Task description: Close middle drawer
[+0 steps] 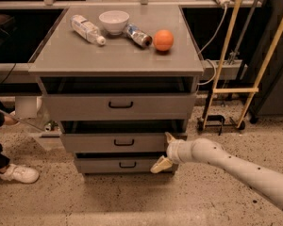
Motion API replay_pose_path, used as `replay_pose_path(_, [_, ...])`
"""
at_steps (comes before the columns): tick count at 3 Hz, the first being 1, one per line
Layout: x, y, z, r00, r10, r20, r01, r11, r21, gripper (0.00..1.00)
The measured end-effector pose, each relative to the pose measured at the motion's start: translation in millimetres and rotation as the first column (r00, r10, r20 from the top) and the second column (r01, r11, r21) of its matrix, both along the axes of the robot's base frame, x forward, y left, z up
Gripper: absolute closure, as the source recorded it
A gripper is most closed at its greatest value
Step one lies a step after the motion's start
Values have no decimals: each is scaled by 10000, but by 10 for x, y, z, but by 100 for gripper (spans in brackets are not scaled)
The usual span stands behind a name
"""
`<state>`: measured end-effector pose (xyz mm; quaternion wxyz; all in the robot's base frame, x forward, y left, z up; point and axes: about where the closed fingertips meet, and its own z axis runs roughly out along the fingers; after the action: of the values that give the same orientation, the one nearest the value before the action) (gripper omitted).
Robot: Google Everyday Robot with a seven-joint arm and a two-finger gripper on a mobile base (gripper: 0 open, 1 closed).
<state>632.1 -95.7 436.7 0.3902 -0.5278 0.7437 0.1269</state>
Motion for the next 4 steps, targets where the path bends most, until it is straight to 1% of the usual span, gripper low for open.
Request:
replay_pose_path(1, [225,105,73,9998,-18,200,11,9994,349,0])
replay_pose_path(2, [244,94,82,9997,-47,226,39,9994,352,0])
replay_pose_path(3, [79,56,72,9999,126,87,-128,9998,166,0])
replay_pose_path(4, [-169,-136,101,9999,150,-54,-152,9993,-343,0])
